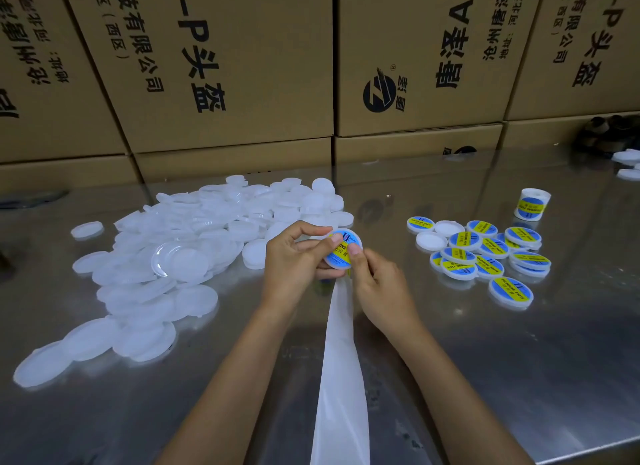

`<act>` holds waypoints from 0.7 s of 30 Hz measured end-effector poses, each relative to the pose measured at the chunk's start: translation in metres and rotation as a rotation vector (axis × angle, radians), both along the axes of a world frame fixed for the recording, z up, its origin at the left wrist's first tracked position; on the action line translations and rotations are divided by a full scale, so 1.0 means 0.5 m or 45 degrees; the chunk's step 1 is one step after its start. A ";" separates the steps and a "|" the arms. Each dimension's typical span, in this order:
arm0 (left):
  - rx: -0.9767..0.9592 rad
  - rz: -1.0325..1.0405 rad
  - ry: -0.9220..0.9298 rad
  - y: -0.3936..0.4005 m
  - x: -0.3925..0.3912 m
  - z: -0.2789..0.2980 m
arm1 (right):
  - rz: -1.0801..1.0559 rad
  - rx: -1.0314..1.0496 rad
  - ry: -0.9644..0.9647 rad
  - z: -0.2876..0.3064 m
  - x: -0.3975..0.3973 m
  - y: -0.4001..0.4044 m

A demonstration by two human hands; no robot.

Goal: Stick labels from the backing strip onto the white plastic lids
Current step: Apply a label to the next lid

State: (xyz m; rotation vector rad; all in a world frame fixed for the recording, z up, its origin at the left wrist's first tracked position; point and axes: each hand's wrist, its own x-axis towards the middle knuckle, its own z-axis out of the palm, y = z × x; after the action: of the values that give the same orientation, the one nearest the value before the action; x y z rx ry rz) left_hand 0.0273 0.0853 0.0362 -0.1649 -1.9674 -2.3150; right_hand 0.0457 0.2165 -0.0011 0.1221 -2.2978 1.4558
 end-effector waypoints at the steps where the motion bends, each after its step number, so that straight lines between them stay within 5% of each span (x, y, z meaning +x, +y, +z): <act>1: 0.000 0.006 -0.003 0.000 0.000 0.000 | 0.012 -0.012 -0.011 0.001 0.000 -0.001; 15: -0.272 -0.443 0.047 -0.018 -0.008 0.001 | 0.103 -0.604 -0.025 0.012 0.000 0.005; 21: -0.106 -0.431 -0.014 -0.023 -0.006 0.006 | 0.159 -0.514 -0.020 0.008 0.004 0.002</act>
State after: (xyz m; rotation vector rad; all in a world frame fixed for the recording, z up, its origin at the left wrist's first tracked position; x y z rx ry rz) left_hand 0.0242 0.0739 0.0391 -0.5317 -2.1888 -2.4274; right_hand 0.0475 0.2177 0.0030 0.1371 -1.9889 1.9575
